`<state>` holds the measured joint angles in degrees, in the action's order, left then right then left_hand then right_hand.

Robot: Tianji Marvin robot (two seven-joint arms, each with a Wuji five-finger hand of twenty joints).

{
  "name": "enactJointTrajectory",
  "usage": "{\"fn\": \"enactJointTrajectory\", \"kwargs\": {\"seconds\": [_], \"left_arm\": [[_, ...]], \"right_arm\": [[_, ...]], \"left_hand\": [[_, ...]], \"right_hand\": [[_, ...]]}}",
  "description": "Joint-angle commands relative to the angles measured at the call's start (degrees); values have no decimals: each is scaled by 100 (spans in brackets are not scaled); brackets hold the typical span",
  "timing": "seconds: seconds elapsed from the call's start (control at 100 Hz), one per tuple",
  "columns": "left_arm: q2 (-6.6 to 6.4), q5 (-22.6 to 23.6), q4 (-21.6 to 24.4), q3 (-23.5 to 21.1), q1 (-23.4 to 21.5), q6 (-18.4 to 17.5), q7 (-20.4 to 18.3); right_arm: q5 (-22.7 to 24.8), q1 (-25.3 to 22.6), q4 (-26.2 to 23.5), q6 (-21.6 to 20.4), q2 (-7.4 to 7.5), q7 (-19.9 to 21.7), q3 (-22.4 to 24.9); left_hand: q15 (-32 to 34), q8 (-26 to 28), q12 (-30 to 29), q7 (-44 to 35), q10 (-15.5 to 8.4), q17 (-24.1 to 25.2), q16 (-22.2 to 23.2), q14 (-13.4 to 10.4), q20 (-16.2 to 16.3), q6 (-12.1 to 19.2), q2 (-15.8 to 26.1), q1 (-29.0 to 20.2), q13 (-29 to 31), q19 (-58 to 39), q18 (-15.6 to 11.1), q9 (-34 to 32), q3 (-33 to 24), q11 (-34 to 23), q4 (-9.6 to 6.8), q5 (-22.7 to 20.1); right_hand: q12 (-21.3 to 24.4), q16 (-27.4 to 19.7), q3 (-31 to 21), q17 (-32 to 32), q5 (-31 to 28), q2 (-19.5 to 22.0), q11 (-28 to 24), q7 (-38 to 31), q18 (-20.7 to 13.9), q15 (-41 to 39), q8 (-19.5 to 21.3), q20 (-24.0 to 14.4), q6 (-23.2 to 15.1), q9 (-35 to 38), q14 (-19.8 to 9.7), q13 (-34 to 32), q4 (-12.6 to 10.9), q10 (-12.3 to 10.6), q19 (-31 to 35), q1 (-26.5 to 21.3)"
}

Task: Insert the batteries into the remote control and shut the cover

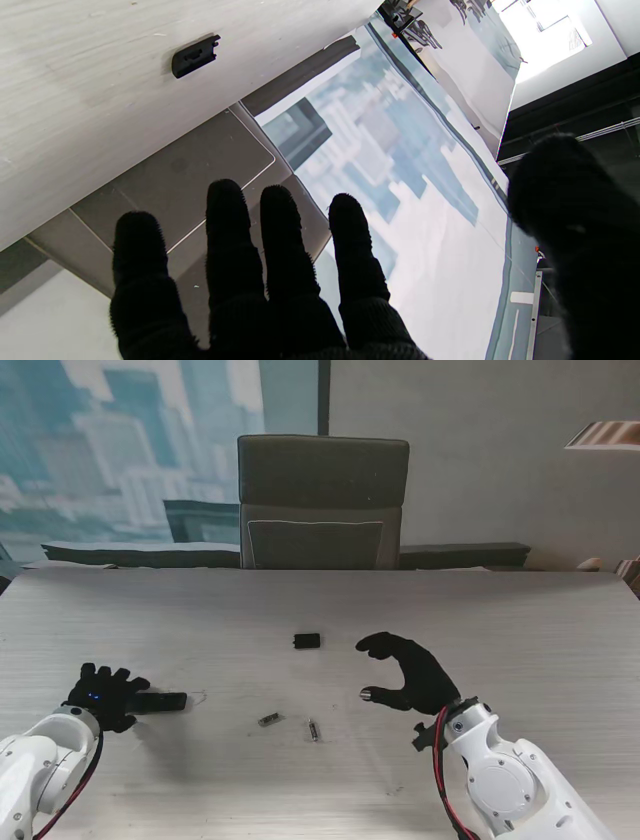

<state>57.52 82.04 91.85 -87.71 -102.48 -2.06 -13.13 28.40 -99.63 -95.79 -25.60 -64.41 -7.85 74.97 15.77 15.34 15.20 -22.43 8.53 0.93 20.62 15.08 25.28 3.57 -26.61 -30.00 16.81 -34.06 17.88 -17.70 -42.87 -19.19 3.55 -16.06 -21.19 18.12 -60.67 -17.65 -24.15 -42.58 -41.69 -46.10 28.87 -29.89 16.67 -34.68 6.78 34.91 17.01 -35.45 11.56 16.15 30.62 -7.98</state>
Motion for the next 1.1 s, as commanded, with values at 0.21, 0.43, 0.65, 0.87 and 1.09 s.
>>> {"fn": "enactJointTrajectory", "kwargs": {"seconds": [0.21, 0.43, 0.65, 0.87, 1.09], "left_arm": [[-13, -143, -334, 200, -28, 81, 256], [-28, -156, -465, 417, 32, 94, 393], [-40, -121, -528, 654, 142, 98, 561], [-27, -223, -479, 869, 355, 78, 649], [-32, -333, -448, 1348, 914, -88, 588]], "right_arm": [[-29, -24, -15, 5, -19, 50, -12], [-54, -27, -31, 59, -24, 45, -25], [-79, -29, -49, 98, -32, 32, -20], [-111, -31, -67, 158, -42, 9, -17], [-158, -15, -58, 197, -50, 4, -24]], "left_hand": [[174, 597, 171, -1223, -147, 71, 67, -141, -167, 474, 14, 55, 43, -253, 20, -449, -358, -181, -27, -1316], [288, 754, 256, -2481, -212, 11, 52, -148, -277, 807, -509, -661, 205, -440, 51, -930, -276, -301, 201, -1917], [400, 708, 332, -3463, -317, -45, 63, -172, -333, 1010, -600, -1088, 370, -595, 67, -1358, -351, -455, 186, -2398], [420, 643, 361, -3562, -193, 7, 55, -114, -366, 775, -628, -1141, 346, -620, 90, -1453, -477, -497, 171, -2457], [402, 629, 373, -3641, -165, 39, 39, -61, -405, 524, -642, -1172, 311, -605, 100, -1492, -562, -506, 124, -2455]], "right_hand": [[2, 109, 150, -31, -81, 200, -23, 105, 139, -51, -37, -68, -94, 55, 52, -82, -142, 94, -69, -41], [4, 113, 192, -36, -100, 266, -15, 107, 142, -62, -36, -66, -93, 67, 56, -98, -156, 103, -67, -60], [5, 113, 213, -39, -125, 318, -12, 110, 142, -64, -36, -62, -85, 83, 71, -104, -170, 117, -65, -90], [6, 116, 242, -48, -157, 377, -9, 115, 156, -73, -37, -60, -76, 112, 87, -115, -187, 134, -59, -129], [6, 117, 266, -53, -170, 418, -8, 121, 156, -77, -38, -57, -68, 116, 93, -123, -201, 139, -56, -149]]}}
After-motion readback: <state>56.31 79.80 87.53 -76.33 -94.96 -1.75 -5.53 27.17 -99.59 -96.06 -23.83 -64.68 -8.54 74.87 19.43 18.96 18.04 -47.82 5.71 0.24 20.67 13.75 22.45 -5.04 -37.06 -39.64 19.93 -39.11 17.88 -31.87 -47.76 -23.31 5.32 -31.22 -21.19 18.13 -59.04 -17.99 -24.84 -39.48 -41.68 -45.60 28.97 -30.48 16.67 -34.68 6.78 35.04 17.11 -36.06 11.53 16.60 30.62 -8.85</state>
